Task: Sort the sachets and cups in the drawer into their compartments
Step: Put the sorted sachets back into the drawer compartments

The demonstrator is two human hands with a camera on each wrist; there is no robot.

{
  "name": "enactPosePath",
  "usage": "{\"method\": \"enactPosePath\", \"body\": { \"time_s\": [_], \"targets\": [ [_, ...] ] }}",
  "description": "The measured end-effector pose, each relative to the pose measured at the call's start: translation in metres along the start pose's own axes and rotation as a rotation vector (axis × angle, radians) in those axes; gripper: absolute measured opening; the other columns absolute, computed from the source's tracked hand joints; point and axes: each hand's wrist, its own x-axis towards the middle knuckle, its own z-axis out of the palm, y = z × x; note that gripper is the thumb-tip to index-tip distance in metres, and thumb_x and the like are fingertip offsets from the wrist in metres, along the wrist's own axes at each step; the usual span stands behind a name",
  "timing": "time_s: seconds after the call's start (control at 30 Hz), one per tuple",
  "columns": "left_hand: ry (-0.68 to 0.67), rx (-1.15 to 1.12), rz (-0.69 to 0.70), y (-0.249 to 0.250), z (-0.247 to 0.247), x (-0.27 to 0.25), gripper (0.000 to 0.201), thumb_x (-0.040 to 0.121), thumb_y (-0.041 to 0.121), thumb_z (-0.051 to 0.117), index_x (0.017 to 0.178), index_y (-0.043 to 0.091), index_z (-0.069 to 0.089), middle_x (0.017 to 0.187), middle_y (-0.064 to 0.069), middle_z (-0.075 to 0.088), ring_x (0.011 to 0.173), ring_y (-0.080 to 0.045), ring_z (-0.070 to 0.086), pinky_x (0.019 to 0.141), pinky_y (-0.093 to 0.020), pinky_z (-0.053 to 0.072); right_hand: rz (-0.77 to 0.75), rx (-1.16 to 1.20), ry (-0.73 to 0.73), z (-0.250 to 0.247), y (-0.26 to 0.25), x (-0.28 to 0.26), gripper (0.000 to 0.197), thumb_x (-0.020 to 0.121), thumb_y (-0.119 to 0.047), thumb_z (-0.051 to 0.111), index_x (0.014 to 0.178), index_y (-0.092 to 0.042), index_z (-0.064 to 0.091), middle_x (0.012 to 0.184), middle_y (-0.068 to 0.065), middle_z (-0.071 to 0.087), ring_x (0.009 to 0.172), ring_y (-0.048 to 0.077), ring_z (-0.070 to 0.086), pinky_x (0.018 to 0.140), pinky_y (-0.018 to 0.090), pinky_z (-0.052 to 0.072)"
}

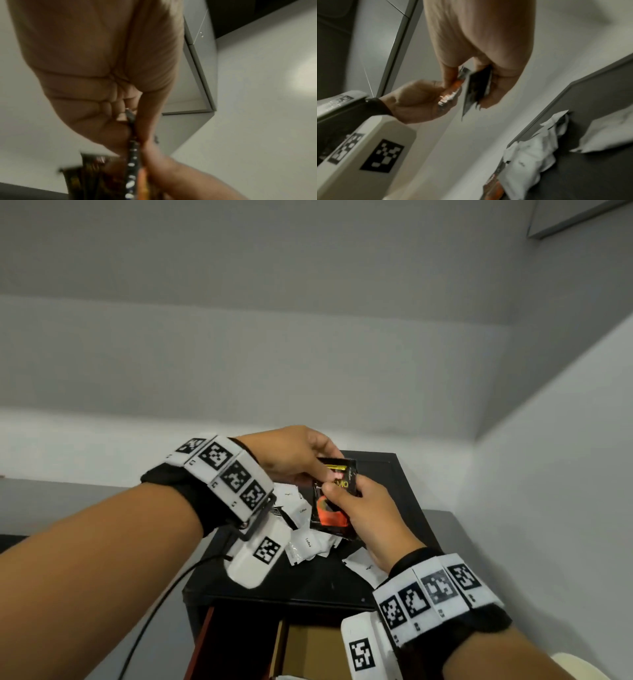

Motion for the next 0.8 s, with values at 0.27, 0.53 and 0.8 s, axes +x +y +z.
{"method": "enactPosePath", "body": {
  "time_s": [0.27,0.53,0.8],
  "targets": [
    [0.201,0.655,-0.397,-0.065,-0.011,0.011,0.03,0.091,0.03,0.06,0.103,0.004,0.066,0.097,-0.008,0.06,0.093,-0.021,0.06,0.079,-0.027,0.046,0.053,-0.033,0.109,-0.019,0.006,0.001,0.028,0.092,-0.005,0.055,0.109,-0.026,0.049,0.108,0.001,0.06,0.088,0.013,0.062,0.07,0.024,0.053],
    [0.124,0.873,-0.54,-0.08,0.009,0.007,0.048,0.092,0.039,0.055,0.126,0.006,0.057,0.127,-0.005,0.061,0.115,-0.016,0.058,0.093,-0.022,0.044,0.117,0.016,0.093,-0.018,0.012,0.001,0.078,0.09,-0.005,0.059,0.148,-0.032,0.015,0.127,0.002,0.048,0.095,0.014,0.058,0.063,0.019,0.049],
    [0.14,0.492,-0.407,-0.063,-0.023,0.004,0.027,0.088,0.011,0.063,0.114,0.003,0.059,0.102,-0.008,0.066,0.079,-0.018,0.065,0.063,-0.022,0.052,0.074,-0.031,0.099,-0.018,0.018,0.004,0.049,0.093,0.0,0.05,0.129,-0.033,0.047,0.12,-0.001,0.052,0.085,0.008,0.058,0.056,0.014,0.05]
  ]
}}
